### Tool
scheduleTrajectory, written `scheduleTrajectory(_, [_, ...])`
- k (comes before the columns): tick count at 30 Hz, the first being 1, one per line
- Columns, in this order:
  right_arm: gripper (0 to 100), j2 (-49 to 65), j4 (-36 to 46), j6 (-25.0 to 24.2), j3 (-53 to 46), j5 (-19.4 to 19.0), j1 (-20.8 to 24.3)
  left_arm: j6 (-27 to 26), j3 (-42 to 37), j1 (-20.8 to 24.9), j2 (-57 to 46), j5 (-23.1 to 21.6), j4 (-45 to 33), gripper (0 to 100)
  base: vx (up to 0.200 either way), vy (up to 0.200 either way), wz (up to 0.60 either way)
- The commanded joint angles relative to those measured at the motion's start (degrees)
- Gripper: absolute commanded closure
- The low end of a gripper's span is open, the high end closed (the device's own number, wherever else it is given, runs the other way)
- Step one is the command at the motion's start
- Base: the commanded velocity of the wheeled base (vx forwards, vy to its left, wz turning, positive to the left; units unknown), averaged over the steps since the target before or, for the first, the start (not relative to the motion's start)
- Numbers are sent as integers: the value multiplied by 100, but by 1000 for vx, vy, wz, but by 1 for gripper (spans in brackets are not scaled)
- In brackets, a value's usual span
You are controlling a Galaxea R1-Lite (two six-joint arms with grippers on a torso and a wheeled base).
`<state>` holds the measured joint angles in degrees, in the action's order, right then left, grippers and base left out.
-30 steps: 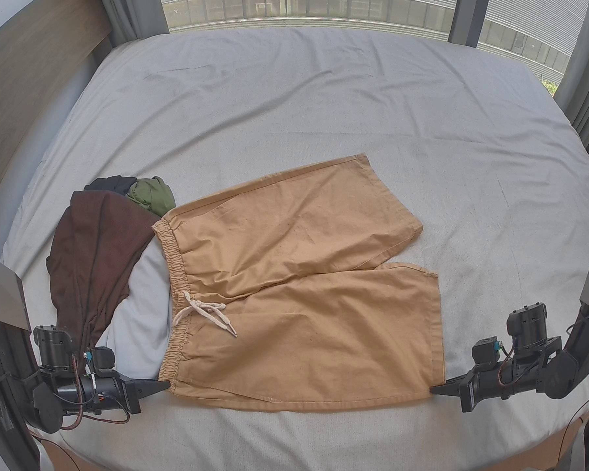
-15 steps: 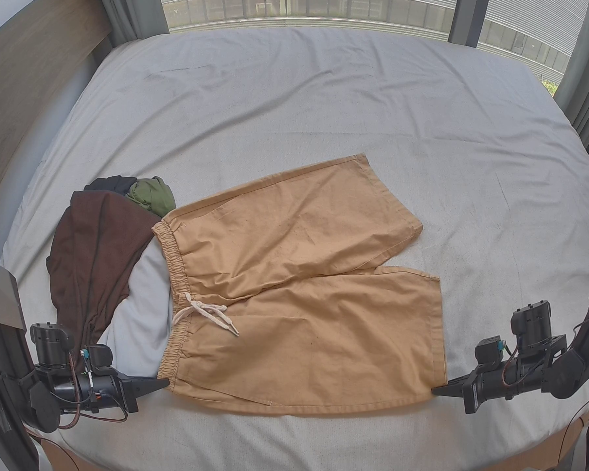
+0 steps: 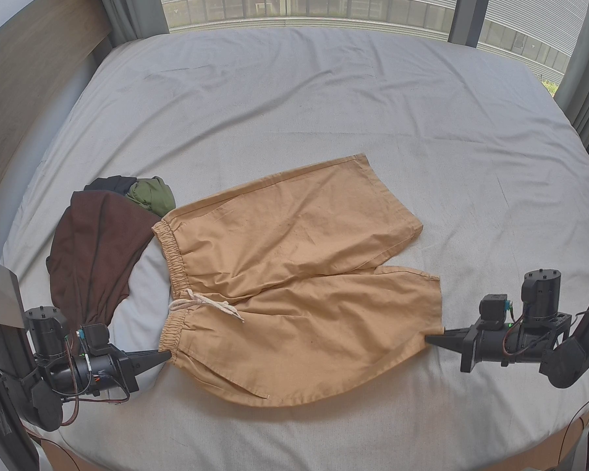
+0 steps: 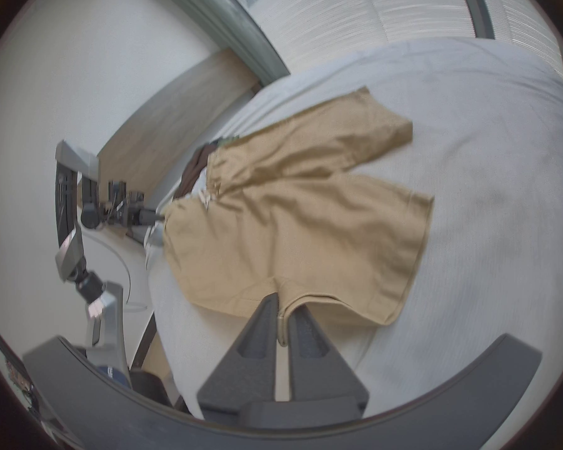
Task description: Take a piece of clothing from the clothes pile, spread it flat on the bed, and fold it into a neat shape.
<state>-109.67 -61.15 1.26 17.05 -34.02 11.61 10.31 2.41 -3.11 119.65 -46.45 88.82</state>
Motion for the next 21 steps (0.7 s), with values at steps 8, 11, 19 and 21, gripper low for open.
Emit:
scheduleTrajectory(8, [100,-90,-802,-583,334,63,61,419,594,38,-179,4,12,100,0,0,0])
scheduleTrajectory(11, [100,-99,-811,-627,378,63,61,630,673,38,-355,13,12,100,0,0,0])
scheduleTrajectory(19, [100,-90,-811,-706,527,63,61,1324,866,179,-654,83,12,100,0,0,0])
scheduleTrajectory(21, [100,-90,-820,-750,580,63,61,1412,919,188,-697,136,12,100,0,0,0])
